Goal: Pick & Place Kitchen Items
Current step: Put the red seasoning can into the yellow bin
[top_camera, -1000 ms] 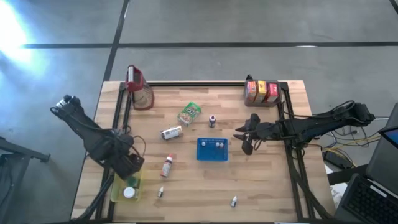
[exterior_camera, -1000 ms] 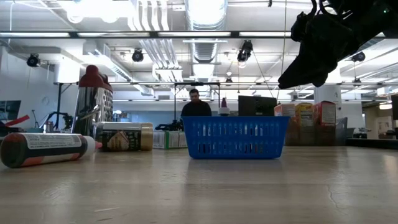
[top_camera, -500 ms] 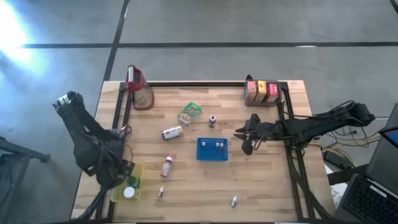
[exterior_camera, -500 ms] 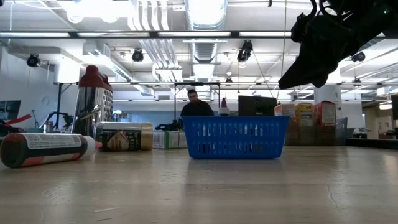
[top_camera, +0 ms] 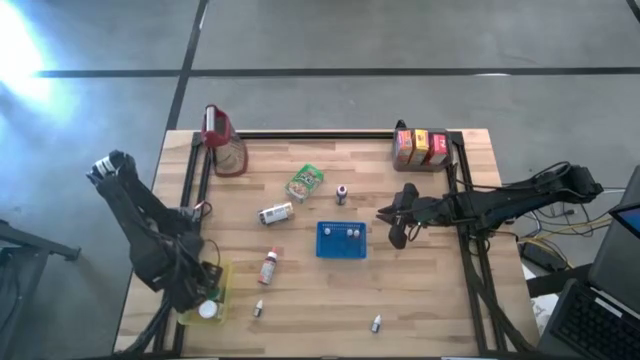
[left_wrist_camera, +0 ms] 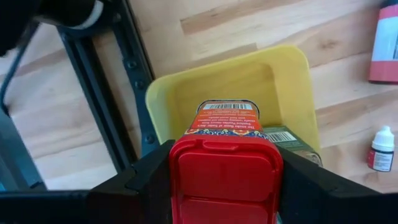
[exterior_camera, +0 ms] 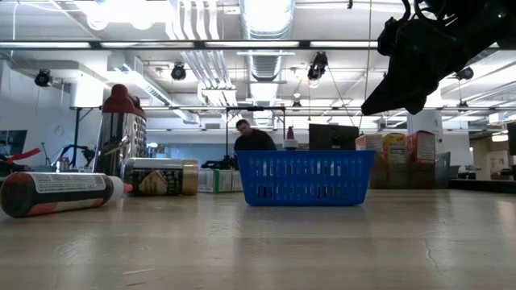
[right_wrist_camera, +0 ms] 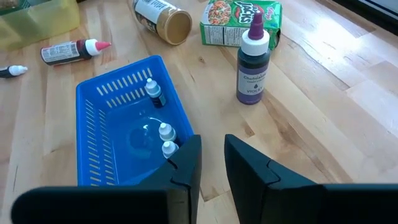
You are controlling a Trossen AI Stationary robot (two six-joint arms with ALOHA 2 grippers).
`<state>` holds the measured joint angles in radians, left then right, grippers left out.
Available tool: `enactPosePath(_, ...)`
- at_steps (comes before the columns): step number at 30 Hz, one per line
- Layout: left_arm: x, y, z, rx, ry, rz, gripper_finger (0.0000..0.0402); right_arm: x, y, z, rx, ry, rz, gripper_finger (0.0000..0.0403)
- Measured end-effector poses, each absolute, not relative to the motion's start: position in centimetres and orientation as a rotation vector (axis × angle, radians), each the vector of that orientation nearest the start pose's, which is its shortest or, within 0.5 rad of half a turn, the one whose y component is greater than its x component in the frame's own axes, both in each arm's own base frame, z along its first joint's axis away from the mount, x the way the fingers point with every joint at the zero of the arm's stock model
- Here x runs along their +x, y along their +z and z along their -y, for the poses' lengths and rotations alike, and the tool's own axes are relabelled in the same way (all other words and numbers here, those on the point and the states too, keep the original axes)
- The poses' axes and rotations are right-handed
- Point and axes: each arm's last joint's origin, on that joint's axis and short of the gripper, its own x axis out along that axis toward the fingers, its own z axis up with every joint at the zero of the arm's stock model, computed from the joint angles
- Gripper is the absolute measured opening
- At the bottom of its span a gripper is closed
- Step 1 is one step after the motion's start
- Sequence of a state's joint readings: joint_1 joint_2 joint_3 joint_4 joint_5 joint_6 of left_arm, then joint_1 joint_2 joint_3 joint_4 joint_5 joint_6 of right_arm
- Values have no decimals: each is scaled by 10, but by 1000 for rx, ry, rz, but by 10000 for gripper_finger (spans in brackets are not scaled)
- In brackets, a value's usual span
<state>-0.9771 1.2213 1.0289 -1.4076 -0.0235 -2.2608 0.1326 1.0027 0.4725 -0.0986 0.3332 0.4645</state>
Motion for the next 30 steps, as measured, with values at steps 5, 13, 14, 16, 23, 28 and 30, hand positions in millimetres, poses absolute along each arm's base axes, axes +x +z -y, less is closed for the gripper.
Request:
enactPosePath(5, 103, 263, 151, -963, 1017, -1308, 227, 196, 198, -17, 303, -331, -554, 71)
enactPosePath(13, 104, 258, 159, -947, 1012, -1319, 227, 196, 198, -17, 303, -331, -553, 99)
enactPosePath(14, 104, 256, 160, -943, 1011, -1321, 227, 196, 198, -17, 303, -331, -553, 102)
enactPosePath(16, 105, 253, 163, -946, 1001, -1325, 227, 196, 198, -17, 303, -331, -553, 108)
enactPosePath(23, 106, 233, 170, -928, 1003, -1332, 227, 196, 198, -17, 303, -331, -553, 123)
enactPosePath(28, 106, 220, 171, -941, 984, -1336, 227, 196, 198, -17, 319, -336, -550, 132)
enactPosePath(30, 106, 215, 171, -948, 976, -1337, 227, 196, 198, -17, 331, -339, -549, 134)
